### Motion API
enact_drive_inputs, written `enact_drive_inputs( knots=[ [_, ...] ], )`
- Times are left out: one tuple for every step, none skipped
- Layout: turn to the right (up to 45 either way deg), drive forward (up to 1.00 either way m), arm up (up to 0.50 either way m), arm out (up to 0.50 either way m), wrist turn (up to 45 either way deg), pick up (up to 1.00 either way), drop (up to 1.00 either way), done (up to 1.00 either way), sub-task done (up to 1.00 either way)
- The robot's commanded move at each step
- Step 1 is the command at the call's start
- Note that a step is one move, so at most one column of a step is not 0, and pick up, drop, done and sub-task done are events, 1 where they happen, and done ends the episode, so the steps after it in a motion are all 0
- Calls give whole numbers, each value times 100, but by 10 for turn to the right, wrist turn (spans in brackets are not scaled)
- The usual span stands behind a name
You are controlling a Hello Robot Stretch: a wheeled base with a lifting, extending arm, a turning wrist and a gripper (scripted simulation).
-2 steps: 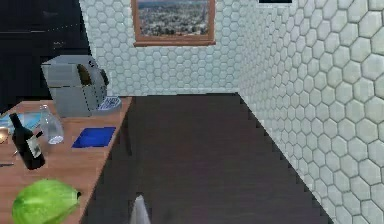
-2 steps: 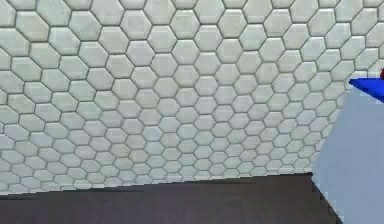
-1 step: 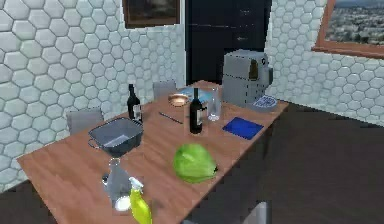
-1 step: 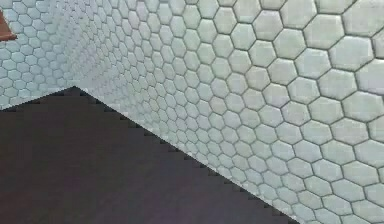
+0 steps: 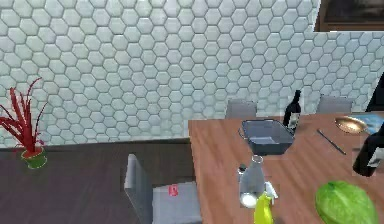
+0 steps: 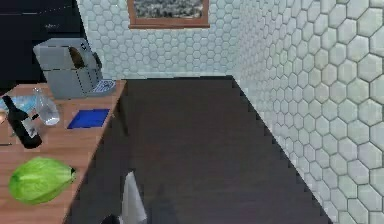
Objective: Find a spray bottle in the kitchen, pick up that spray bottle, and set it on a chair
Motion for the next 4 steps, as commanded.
enact_drive_inputs(
  knots=[
    [-450, 0, 0, 0, 0, 0, 0, 0, 0],
    [-150, 0, 0, 0, 0, 0, 0, 0, 0],
    [0, 0, 50, 0, 0, 0, 0, 0, 0],
    [0, 0, 22, 0, 0, 0, 0, 0, 0]
  ],
)
